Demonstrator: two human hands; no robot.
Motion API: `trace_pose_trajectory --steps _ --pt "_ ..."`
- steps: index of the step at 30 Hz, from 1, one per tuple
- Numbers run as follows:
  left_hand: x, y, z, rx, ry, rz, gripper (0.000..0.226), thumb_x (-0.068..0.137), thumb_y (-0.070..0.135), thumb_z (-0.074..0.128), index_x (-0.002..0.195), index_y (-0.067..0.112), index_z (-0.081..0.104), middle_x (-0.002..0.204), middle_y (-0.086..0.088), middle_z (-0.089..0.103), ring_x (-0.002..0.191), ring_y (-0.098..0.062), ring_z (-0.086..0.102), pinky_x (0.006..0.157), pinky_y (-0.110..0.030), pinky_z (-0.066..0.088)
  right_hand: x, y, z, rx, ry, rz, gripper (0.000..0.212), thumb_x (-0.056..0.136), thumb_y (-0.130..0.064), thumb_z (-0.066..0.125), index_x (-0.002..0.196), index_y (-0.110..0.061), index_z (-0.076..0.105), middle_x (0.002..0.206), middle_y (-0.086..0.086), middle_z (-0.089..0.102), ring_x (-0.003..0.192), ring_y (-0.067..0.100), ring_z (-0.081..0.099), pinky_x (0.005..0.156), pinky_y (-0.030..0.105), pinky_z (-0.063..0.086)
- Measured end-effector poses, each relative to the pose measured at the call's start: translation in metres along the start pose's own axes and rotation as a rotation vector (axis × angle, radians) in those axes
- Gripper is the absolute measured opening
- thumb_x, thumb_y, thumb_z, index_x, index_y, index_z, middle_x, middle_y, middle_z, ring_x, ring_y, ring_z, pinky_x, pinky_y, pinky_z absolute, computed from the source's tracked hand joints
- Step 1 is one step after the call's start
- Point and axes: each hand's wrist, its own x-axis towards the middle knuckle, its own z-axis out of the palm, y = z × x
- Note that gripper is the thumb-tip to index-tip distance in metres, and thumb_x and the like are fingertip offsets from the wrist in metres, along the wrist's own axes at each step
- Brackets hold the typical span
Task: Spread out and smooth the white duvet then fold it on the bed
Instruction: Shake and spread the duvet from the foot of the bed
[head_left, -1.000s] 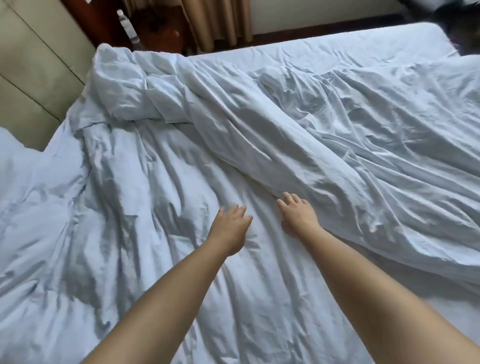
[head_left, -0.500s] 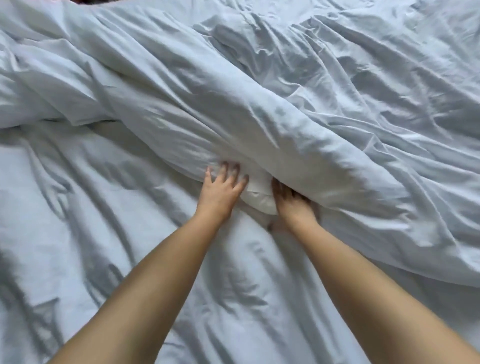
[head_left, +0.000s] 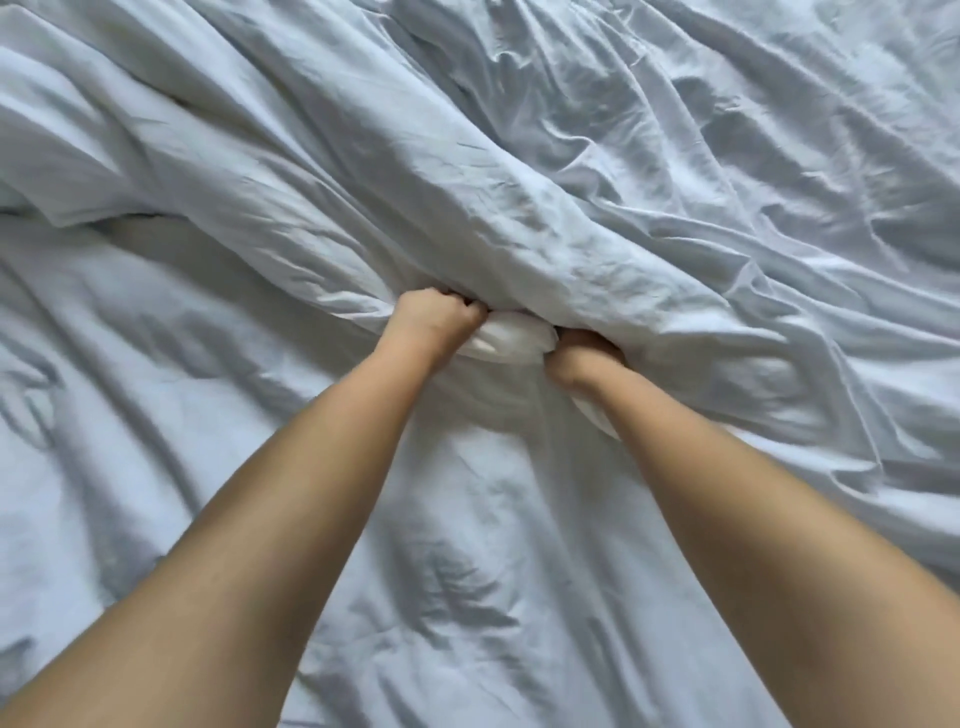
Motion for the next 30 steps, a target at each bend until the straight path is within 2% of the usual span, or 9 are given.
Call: trace_pose_trajectory --steps 4,11,17,20,21,23,25,27,30 --pt "-0.041 -0.003 -0.015 0.0 -0.055 -0.022 0.037 0.09 0.007 0.05 0.126 0.015 0.044 0.123 -0.009 0.055 0.112 -0.034 0.054 0.081 -0.038 0.046 -0.044 -0.006 0.015 -0.103 0.017 -0.058 0.036 0.084 -0.014 0.053 0.12 -0.015 0.059 0.12 0.012 0.062 0.108 0.029 0.06 0.084 0.033 0.047" --pt "-0.163 -0.007 -0.042 0.017 -0.119 -0.116 0.033 0.091 0.0 0.04 0.121 0.013 0.044 0.123 -0.007 0.051 0.114 -0.028 0.052 0.082 -0.039 0.045 -0.157 -0.035 0.027 -0.3 0.175 -0.245 0.036 0.088 -0.004 0.047 0.124 -0.011 0.044 0.123 0.011 0.051 0.115 0.031 0.047 0.088 0.038 0.041" --pt "-0.267 0.011 -0.079 -0.05 -0.071 -0.192 0.038 0.086 -0.004 0.041 0.121 0.013 0.041 0.117 -0.009 0.05 0.107 -0.029 0.052 0.076 -0.036 0.04 -0.245 -0.057 -0.013 -0.443 0.358 -0.331 0.028 0.088 -0.003 0.047 0.115 -0.01 0.049 0.116 0.011 0.056 0.11 0.03 0.052 0.084 0.036 0.041" --pt "-0.31 0.025 -0.099 -0.064 -0.004 -0.217 0.04 0.083 -0.005 0.044 0.119 0.013 0.039 0.114 -0.01 0.051 0.105 -0.031 0.054 0.072 -0.035 0.037 -0.291 -0.061 -0.033 -0.494 0.596 -0.365 0.022 0.057 -0.007 0.071 0.075 -0.013 0.061 0.071 0.008 0.062 0.066 0.026 0.062 0.055 0.026 0.043" --pt "-0.325 0.032 -0.105 -0.068 0.014 -0.228 0.04 0.082 -0.005 0.045 0.118 0.013 0.039 0.113 -0.01 0.052 0.104 -0.032 0.055 0.07 -0.035 0.036 -0.305 -0.058 -0.035 -0.498 0.669 -0.39 0.019 0.049 -0.006 0.069 0.062 -0.014 0.058 0.057 0.005 0.057 0.051 0.024 0.057 0.046 0.022 0.039" --pt "-0.354 0.048 -0.111 -0.068 0.055 -0.251 0.042 0.081 -0.006 0.047 0.118 0.013 0.039 0.11 -0.01 0.054 0.102 -0.032 0.056 0.068 -0.034 0.036 -0.332 -0.051 -0.031 -0.432 0.686 -0.394 0.011 0.056 -0.007 0.048 0.055 -0.015 0.055 0.048 0.004 0.051 0.041 0.023 0.052 0.04 0.02 0.034" --pt "-0.382 0.065 -0.109 -0.071 0.077 -0.255 0.042 0.08 -0.007 0.047 0.117 0.012 0.041 0.107 -0.01 0.057 0.098 -0.031 0.059 0.066 -0.033 0.036 -0.358 -0.043 -0.014 -0.427 0.684 -0.396 0.024 0.059 -0.005 0.034 0.053 -0.016 0.054 0.045 0.003 0.049 0.036 0.022 0.05 0.037 0.018 0.033" --pt "-0.406 0.082 -0.099 -0.057 0.129 -0.256 0.04 0.073 -0.006 0.058 0.108 0.012 0.049 0.095 -0.01 0.061 0.085 -0.03 0.063 0.061 -0.031 0.039 -0.377 -0.036 0.004 -0.44 0.683 -0.409 0.013 0.054 -0.007 0.045 0.051 -0.016 0.054 0.042 0.002 0.048 0.032 0.021 0.05 0.035 0.017 0.034" --pt "-0.428 0.102 -0.085 -0.007 0.208 -0.234 0.054 0.02 -0.009 0.078 0.065 0.01 0.057 0.047 -0.005 0.049 0.034 -0.025 0.051 0.036 -0.024 0.039 -0.391 -0.024 0.016 -0.459 0.685 -0.503 0.015 0.04 -0.005 0.056 0.05 -0.017 0.053 0.041 0.002 0.048 0.031 0.021 0.049 0.036 0.016 0.035"
